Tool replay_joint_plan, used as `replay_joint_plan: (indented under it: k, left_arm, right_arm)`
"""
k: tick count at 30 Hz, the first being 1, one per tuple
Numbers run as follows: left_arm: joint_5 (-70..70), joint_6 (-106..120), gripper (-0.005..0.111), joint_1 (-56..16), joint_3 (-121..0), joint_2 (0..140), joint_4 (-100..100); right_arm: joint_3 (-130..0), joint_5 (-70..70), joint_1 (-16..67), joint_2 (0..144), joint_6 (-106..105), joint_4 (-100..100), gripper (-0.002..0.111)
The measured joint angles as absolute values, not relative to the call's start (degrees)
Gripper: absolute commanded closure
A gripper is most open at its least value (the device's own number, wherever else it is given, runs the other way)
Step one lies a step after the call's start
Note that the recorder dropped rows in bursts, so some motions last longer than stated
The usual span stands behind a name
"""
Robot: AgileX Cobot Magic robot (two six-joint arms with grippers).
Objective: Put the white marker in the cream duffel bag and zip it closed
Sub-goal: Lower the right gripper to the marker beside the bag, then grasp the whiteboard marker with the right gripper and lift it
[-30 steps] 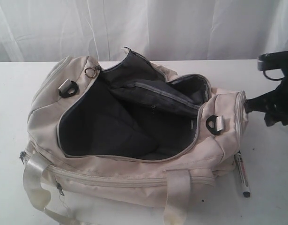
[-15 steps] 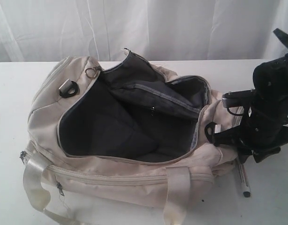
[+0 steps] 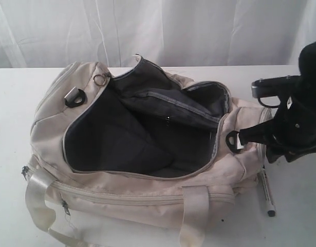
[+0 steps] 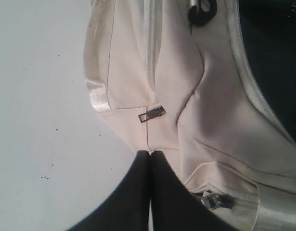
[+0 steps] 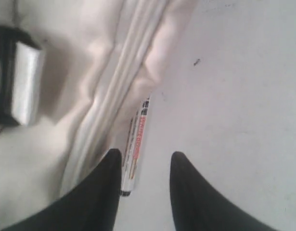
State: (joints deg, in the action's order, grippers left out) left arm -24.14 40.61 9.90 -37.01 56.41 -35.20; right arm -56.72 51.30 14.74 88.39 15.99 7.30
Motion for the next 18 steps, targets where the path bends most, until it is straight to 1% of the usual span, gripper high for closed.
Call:
replay_joint_plan:
  k: [4,9,14,18]
  left_arm:
    - [-24.14,40.61,0.107,9.90,-37.01,56.41,-35.20]
    - [-24.14,40.61,0.107,9.90,-37.01,56.41,-35.20]
    - [-24.14,40.61,0.107,9.90,-37.01,56.41,-35.20]
    - [-24.14,40.61,0.107,9.90,-37.01,56.41,-35.20]
  right_arm:
    - [-50.90,50.79,14.85,83.71,14.09,2.94,0.076]
    - [-40.14,41.11,14.85,83.78,10.57,-3.91,0.076]
    - [-37.59,32.57,14.85,85.42,8.50,-5.24,0.076]
    - [-37.51,28.85,14.85,88.61,8.29,-1.08,0.076]
